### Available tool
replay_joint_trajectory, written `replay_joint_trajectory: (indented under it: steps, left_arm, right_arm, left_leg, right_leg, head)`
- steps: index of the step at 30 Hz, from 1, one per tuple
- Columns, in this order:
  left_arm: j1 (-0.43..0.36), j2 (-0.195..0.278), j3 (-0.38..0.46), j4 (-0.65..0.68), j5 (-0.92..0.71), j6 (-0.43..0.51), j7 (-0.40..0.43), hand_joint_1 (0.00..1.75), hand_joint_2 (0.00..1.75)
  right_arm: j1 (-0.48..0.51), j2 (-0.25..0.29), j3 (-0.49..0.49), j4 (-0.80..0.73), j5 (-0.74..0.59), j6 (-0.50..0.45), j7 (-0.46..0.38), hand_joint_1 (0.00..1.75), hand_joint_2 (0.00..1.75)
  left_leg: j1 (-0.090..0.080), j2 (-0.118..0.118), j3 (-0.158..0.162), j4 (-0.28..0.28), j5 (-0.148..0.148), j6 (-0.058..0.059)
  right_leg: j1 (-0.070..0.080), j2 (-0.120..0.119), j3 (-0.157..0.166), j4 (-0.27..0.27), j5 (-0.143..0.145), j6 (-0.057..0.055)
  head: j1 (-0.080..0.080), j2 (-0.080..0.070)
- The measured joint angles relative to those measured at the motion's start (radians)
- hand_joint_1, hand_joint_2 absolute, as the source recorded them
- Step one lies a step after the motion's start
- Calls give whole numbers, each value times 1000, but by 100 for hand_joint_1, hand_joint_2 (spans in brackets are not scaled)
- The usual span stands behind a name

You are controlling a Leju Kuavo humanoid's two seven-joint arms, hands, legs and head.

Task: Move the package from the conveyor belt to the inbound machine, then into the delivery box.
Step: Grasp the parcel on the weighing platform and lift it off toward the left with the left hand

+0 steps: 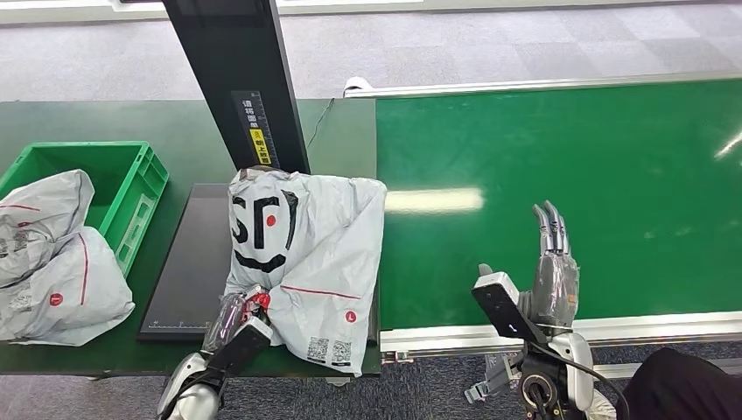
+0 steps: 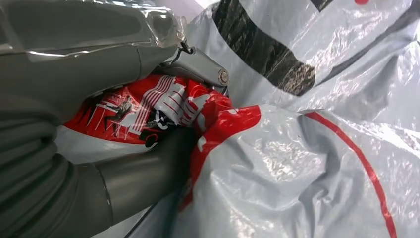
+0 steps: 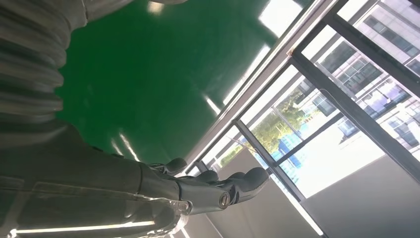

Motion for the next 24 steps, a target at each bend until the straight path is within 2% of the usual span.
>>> replay_joint_trajectory:
  steps: [14, 24]
  left_arm:
    - [102, 11, 121, -235, 123, 1, -41, 175, 175]
    - [117, 17, 169, -410, 154, 12, -58, 175, 175]
  right_arm:
    - [10, -1, 14, 0, -16, -6, -2, 0, 175]
    - [15, 2, 20, 0, -14, -7, -4, 0, 175]
  left_leg:
    - [0, 3, -5, 0, 0, 0]
    - [0, 3, -7, 0, 0, 0]
  right_leg:
    - [1, 2, -8, 0, 0, 0]
    - [1, 2, -9, 0, 0, 0]
  head:
    - [0, 0]
    - [0, 0]
